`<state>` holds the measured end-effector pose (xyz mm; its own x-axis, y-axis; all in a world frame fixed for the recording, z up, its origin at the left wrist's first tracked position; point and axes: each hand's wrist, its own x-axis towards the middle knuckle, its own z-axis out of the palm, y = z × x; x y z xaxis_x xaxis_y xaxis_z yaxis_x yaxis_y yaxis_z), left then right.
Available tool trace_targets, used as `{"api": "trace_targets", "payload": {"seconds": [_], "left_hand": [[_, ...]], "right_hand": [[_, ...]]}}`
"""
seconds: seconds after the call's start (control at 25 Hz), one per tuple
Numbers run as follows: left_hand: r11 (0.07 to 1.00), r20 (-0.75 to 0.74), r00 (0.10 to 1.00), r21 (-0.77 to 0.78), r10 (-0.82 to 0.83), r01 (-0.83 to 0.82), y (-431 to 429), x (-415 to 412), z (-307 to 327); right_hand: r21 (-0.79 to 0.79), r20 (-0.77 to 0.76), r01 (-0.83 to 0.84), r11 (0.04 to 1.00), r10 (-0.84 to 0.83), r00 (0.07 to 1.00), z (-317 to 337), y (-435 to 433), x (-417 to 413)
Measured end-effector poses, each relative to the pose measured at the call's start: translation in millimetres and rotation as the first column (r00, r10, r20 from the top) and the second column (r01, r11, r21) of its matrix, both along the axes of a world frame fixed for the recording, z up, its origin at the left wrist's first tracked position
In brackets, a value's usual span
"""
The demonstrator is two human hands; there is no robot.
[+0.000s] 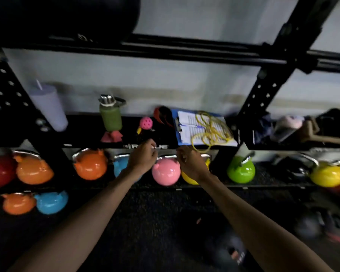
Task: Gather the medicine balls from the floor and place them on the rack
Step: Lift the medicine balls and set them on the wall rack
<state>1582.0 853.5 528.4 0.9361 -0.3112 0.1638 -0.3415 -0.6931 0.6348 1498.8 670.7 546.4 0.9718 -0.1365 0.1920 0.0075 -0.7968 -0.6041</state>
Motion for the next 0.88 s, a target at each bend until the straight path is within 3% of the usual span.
{"api": "trace_targets", "payload": {"seconds": [0.16,0.36,0.72,0.88], "left_hand": [[0.966,-0.235,0.969,0.226,-0.072,0.126,-46,-68,-76],[0.905,-0.491,0.869,0.342,-0.057,0.253,-111,-161,-161],[0.92,-0.718,0.685,0.341,0.123,0.192,-234,-284,-286],[0.931,-0.779,0.611,0.313,0.138,0.189,-273,-294,-361]], "right_hand": [[-0.008,-0.275,0.11,0.994,-0.108,0.955,-77,-60,-84],[0.031,-0.517,0.179,0.983,-0.138,0.845,-145,-141,-183],[0.05,-0.744,0.123,0.991,-0.045,0.667,-303,-260,-296],[0.107,-0.769,0.214,0.971,-0.056,0.637,-384,-288,-318]]}}
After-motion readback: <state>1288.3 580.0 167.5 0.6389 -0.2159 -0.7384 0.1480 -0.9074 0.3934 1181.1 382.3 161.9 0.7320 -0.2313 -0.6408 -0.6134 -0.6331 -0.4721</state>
